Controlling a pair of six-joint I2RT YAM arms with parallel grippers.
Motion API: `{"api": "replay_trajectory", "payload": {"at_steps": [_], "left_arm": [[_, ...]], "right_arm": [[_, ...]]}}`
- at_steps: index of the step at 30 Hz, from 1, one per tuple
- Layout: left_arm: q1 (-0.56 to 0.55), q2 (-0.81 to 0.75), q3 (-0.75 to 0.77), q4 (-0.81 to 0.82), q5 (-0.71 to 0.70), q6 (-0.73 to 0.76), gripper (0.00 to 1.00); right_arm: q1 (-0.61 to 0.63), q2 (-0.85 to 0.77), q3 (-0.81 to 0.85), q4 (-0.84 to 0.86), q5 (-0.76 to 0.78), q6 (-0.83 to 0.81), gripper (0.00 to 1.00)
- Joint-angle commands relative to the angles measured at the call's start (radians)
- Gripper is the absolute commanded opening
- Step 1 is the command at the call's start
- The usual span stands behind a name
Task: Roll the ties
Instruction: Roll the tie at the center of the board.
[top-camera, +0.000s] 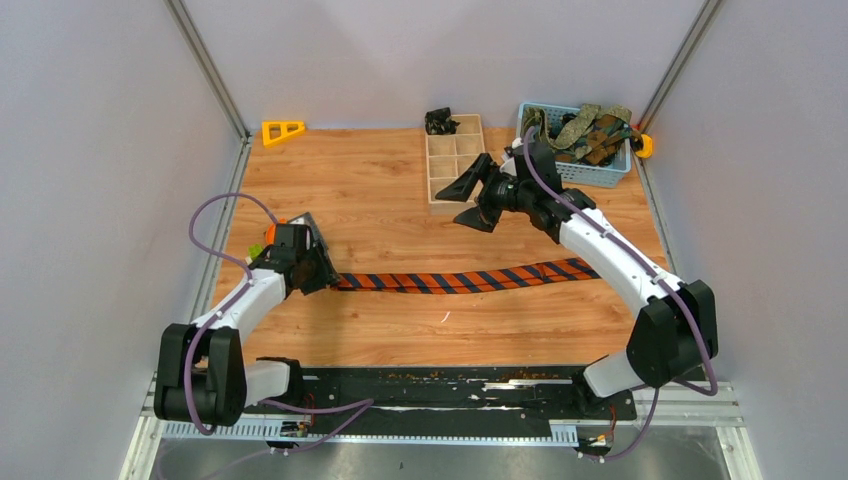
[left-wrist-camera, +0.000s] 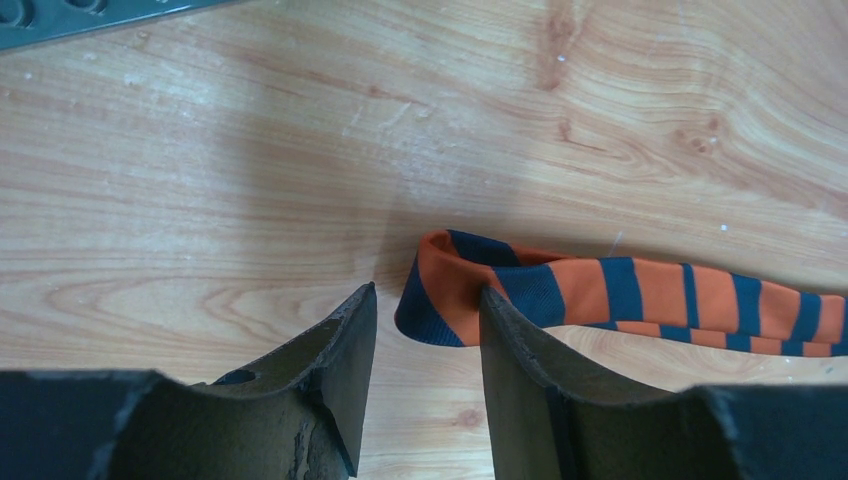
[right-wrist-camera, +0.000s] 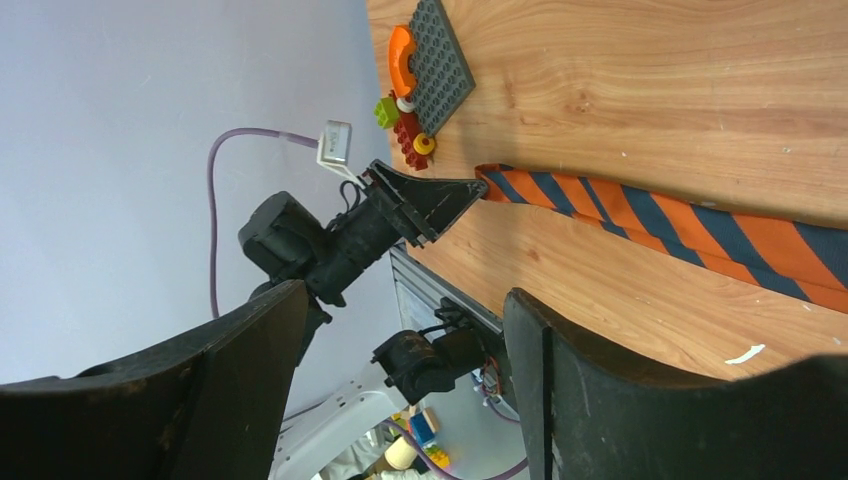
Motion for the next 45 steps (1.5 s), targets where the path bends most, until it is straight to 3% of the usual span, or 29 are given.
{"api": "replay_trajectory", "payload": {"at_steps": [1, 12, 30, 40, 45], "left_arm": [[0.013, -0.050, -0.002, 0.049, 0.036, 0.008, 0.50], [0.042, -0.080, 0.007, -0.009, 0.005, 0.043, 0.49], [0.044, 0.077, -0.036, 0.115, 0.088, 0.047, 0.37], [0.045, 0.086, -0.044, 0.155, 0.084, 0.050, 0.12], [0.044, 0.074, -0.015, 0.124, 0.076, 0.074, 0.02]], "right_arm": [[-0.002, 0.032, 0.004, 0.014, -0.007, -0.042, 0.71], [-0.001, 0.104, 0.039, -0.016, -0.031, -0.092, 0.69], [0.000, 0.145, 0.040, -0.018, -0.040, -0.128, 0.67], [0.013, 0.229, 0.021, 0.062, -0.049, -0.213, 0.65], [0.095, 0.315, 0.040, 0.203, -0.090, -0.336, 0.53]]}}
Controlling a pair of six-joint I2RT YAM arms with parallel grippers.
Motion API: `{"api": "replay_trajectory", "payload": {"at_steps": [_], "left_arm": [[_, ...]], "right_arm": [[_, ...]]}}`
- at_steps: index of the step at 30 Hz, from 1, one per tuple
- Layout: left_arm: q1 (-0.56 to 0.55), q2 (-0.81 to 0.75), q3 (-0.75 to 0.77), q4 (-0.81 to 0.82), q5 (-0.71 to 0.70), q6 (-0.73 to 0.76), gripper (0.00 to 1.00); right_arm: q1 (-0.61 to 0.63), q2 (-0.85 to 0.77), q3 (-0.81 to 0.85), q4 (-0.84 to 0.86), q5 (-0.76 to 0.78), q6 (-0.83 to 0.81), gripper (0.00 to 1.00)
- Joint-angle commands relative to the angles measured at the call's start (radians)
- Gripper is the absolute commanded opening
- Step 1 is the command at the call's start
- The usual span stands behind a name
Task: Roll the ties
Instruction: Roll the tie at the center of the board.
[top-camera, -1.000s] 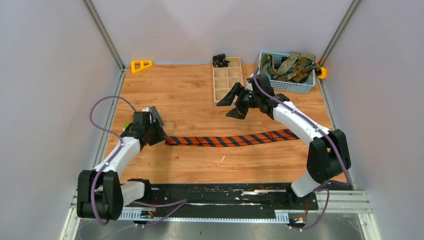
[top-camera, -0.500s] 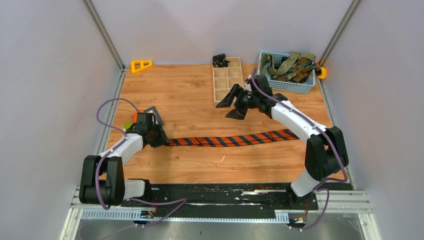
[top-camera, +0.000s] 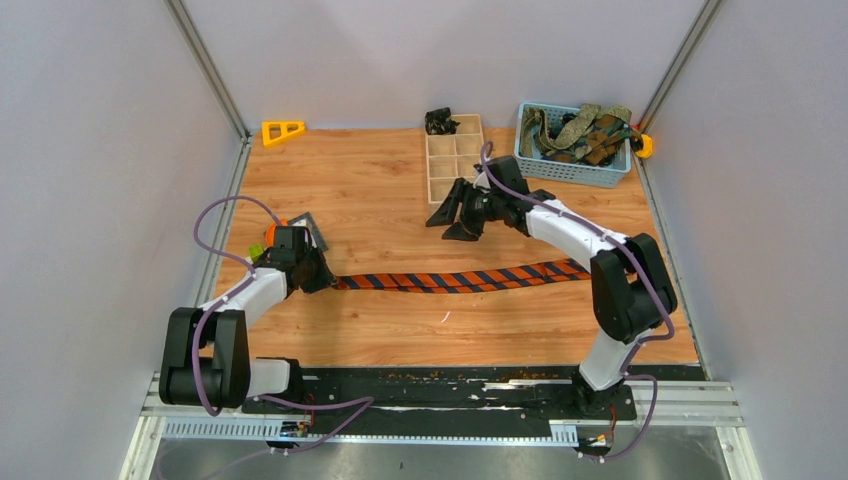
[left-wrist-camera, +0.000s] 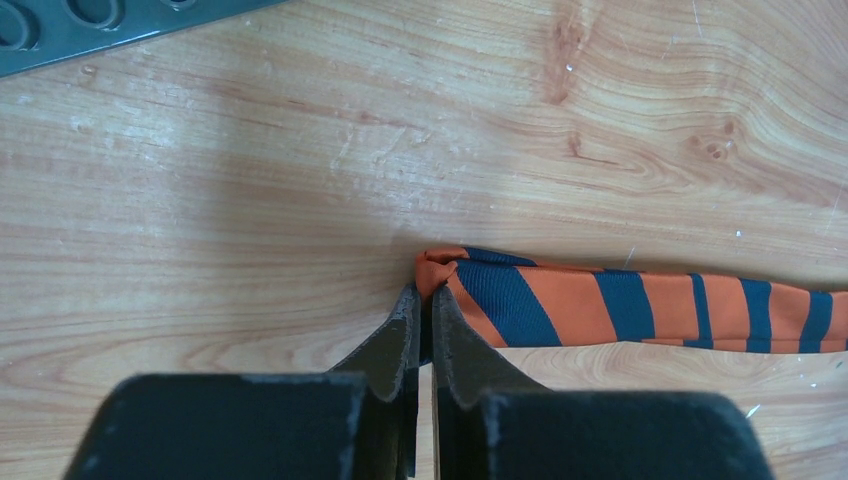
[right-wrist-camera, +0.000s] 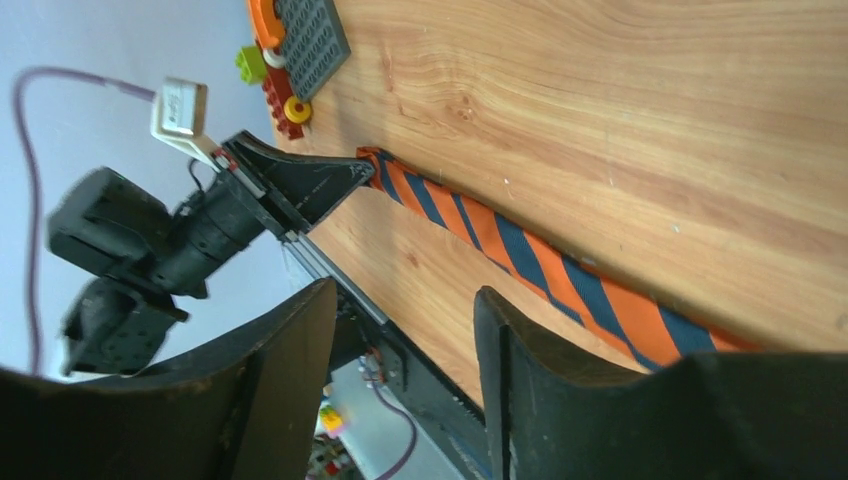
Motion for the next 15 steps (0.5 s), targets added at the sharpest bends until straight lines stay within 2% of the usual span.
{"api": "replay_trajectory", "payload": {"at_steps": [1, 10, 11, 15], "left_arm": [[0.006, -0.007, 0.030, -0.011, -0.011, 0.037, 0.00], [0.007, -0.049, 0.072, -0.067, -0.038, 0.039, 0.00], [0.006, -0.054, 0.077, -0.075, -0.040, 0.038, 0.00], [0.006, -0.067, 0.099, -0.103, -0.042, 0.032, 0.00]], "right_arm": [[0.091, 0.062, 0.056, 0.127, -0.025, -0.131, 0.50], [0.250, 0.217, 0.193, 0.194, 0.016, -0.153, 0.03], [0.263, 0.238, 0.208, 0.204, 0.013, -0.149, 0.00], [0.315, 0.312, 0.276, 0.218, 0.014, -0.139, 0.00]]}}
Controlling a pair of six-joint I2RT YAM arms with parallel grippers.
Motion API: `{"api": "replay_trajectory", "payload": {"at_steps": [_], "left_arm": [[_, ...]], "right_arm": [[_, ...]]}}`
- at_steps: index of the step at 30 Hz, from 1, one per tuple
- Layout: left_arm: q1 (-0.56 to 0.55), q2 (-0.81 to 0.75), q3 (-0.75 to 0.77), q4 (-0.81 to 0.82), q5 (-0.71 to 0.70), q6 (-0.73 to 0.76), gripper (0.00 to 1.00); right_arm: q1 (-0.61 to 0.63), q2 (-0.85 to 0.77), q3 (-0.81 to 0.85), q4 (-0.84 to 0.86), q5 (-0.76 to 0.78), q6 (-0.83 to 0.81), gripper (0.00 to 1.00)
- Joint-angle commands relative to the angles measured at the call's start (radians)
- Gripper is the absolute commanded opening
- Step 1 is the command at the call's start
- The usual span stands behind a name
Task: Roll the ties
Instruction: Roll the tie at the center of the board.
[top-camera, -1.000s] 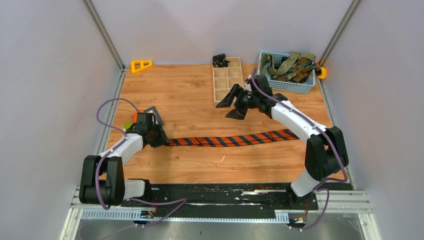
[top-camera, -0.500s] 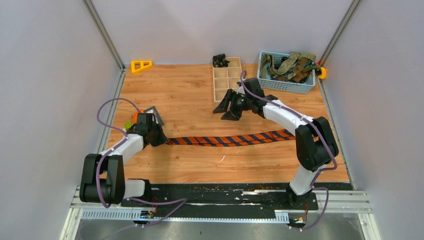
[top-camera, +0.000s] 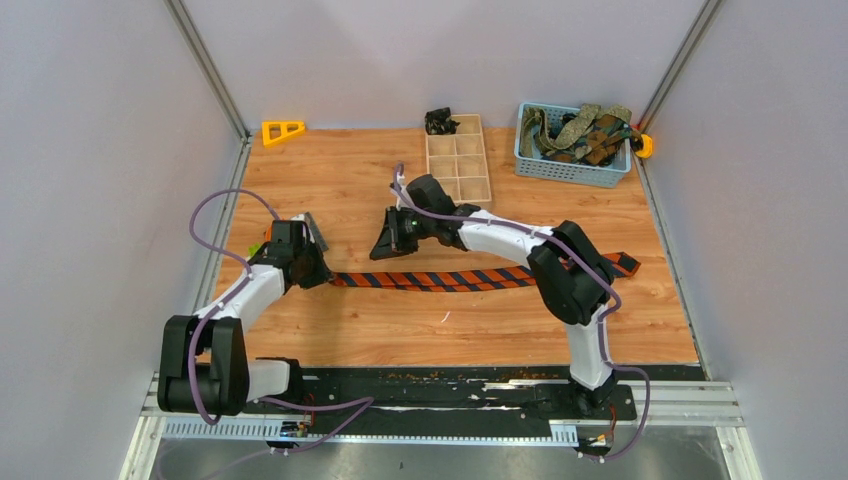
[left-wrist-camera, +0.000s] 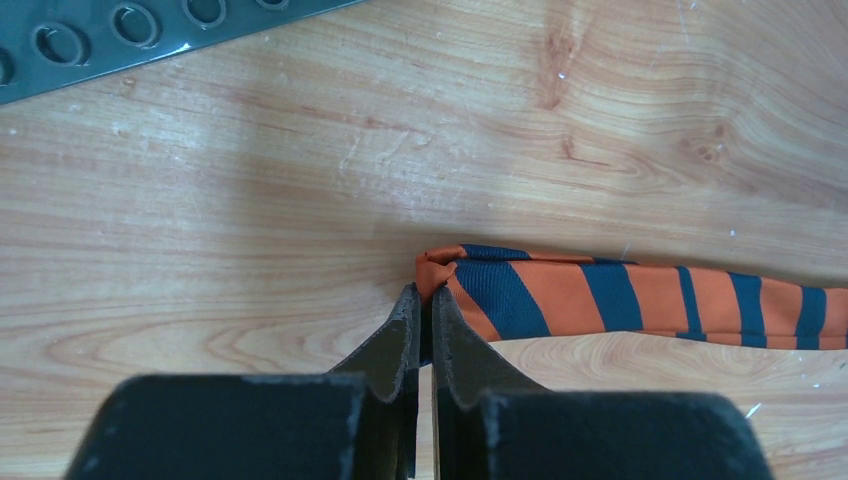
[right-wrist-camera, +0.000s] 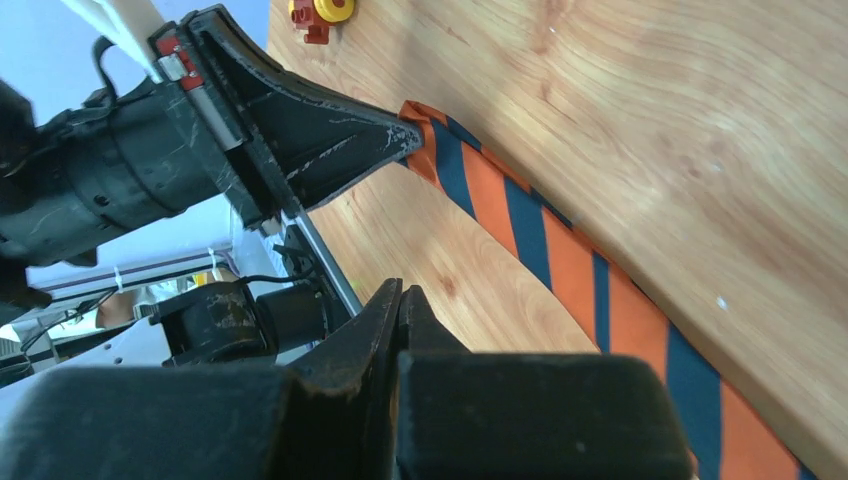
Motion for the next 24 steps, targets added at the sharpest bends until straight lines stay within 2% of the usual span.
{"api": "replay_trajectory", "payload": {"at_steps": [1, 10, 24], "left_arm": [[0.006, -0.042, 0.056, -0.031, -0.015, 0.010, 0.00], [0.006, -0.049, 0.086, -0.055, -0.002, 0.005, 0.00], [0.006, -0.047, 0.121, -0.090, 0.003, 0.008, 0.00]], "right_arm": [[0.048, 0.077, 0.097, 0.073, 0.007, -0.005, 0.00], [0.110, 0.218, 0.210, 0.085, 0.016, 0.009, 0.00], [0.116, 0.389, 0.345, 0.033, 0.007, 0.004, 0.00]]}}
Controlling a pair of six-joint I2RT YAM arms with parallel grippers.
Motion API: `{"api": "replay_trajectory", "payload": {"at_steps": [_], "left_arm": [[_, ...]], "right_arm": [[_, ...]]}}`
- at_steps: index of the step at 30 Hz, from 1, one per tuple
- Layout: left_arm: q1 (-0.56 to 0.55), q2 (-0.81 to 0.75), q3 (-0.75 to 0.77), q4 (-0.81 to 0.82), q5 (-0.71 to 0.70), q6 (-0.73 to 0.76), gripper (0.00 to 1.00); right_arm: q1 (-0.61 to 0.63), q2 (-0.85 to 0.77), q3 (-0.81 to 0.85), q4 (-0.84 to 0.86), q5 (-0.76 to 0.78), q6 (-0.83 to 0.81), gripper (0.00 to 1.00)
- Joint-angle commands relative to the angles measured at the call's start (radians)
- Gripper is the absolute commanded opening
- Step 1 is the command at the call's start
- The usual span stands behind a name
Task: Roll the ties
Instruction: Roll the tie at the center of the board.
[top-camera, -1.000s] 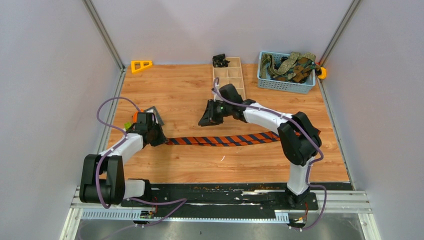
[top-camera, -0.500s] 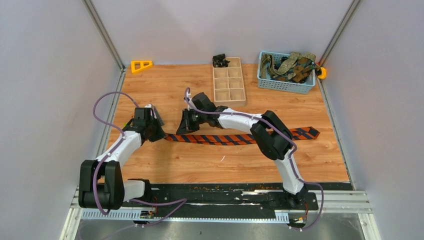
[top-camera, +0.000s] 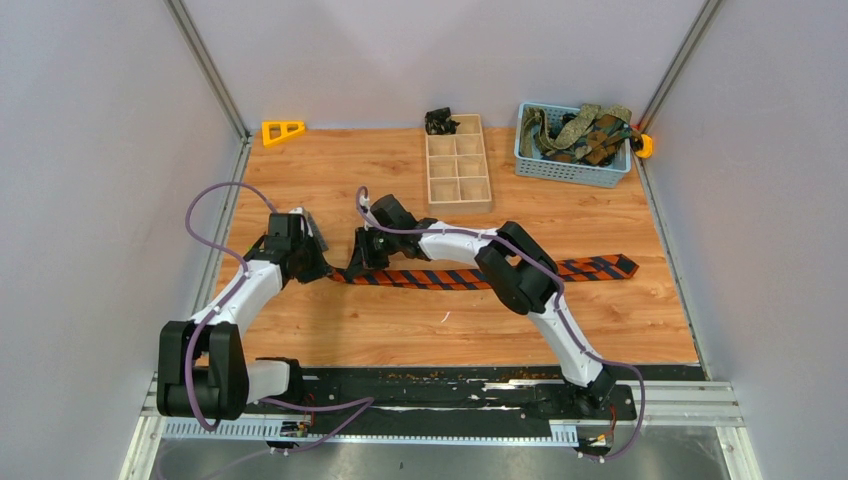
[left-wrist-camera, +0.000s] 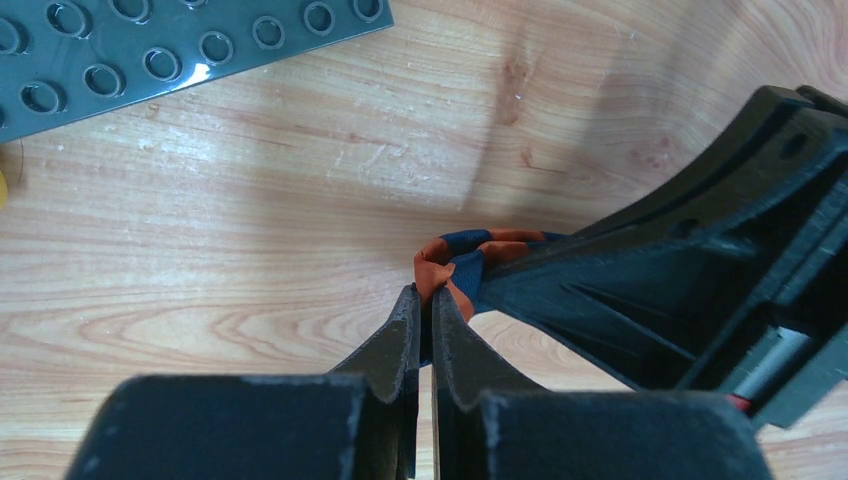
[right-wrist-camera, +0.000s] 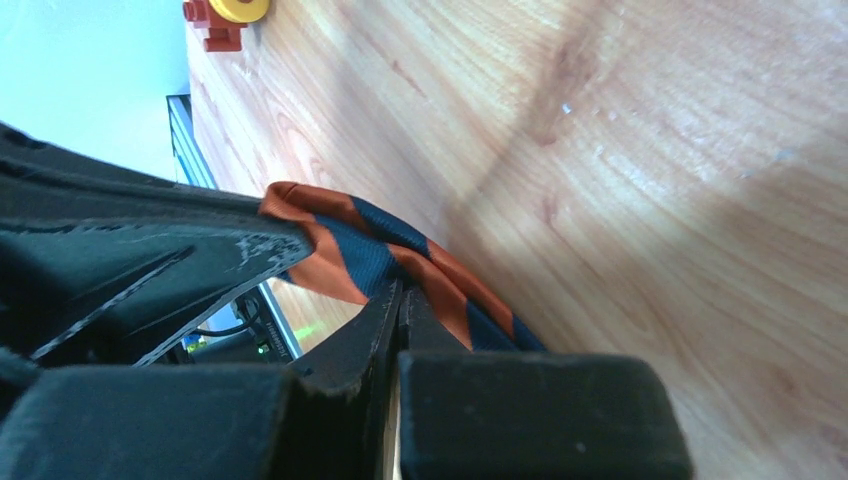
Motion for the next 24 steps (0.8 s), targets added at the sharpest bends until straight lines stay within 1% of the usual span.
{"api": "replay_trajectory", "payload": {"at_steps": [1, 24], "left_arm": [[0.007, -0.022, 0.051, -0.008, 0.007, 0.007, 0.00], [0.007, -0.007, 0.110, -0.055, 0.023, 0.007, 0.00]], "right_arm": [[0.000, 0.040, 0.070, 0.005, -0.003, -0.003, 0.00], [0.010, 0.174, 0.240, 0.004, -0.048, 0.027, 0.00]]}}
